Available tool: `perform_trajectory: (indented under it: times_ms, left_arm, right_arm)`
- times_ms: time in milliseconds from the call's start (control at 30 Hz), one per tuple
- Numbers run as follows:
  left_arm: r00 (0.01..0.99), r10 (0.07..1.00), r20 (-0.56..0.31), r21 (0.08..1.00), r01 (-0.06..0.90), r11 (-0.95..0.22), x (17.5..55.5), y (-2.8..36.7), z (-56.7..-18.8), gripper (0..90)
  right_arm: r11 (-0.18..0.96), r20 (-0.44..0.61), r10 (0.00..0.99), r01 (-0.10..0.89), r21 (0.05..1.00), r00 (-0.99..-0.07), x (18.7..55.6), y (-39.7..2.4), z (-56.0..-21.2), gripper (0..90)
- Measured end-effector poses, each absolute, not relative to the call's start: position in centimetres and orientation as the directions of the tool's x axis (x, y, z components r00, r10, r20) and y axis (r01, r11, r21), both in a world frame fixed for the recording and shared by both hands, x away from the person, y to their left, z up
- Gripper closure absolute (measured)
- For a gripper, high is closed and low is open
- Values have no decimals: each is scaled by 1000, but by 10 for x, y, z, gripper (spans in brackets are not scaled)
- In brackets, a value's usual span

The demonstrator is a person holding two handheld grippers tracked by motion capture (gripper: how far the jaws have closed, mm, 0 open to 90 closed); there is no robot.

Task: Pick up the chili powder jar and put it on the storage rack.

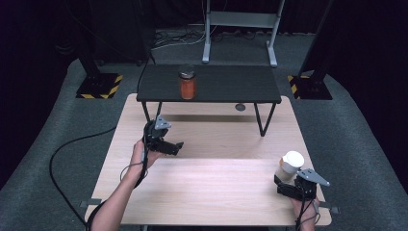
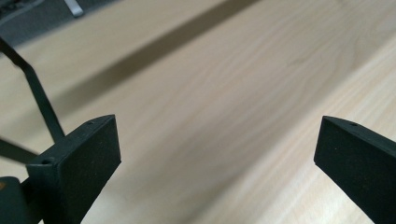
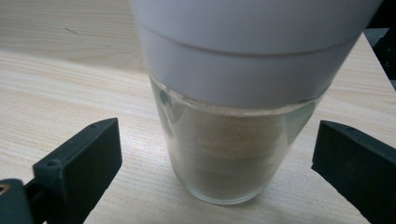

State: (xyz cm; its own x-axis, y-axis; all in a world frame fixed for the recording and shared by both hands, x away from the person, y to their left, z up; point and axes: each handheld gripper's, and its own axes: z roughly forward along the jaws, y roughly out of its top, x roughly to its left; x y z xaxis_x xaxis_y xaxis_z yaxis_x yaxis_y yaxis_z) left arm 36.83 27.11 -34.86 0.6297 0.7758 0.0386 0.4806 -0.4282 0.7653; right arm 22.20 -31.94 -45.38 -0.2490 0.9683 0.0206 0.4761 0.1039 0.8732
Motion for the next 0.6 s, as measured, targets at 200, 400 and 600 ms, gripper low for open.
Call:
perform_trajectory:
  times_ms: [200, 400, 600]
  left_arm:
    - [605, 796, 32, 768, 495, -406, 345, 280, -387, 2]
    - [576, 817, 1, 766, 525, -371, 328, 296, -410, 3]
    - [565, 825, -8, 751, 548, -368, 315, 304, -424, 3]
  right_arm:
    - [106, 18, 969, 477, 872, -248, 222, -319, -454, 4]
    - [108, 15, 969, 478, 872, -247, 222, -318, -453, 4]
    - [106, 14, 970, 476, 873, -242, 221, -317, -454, 4]
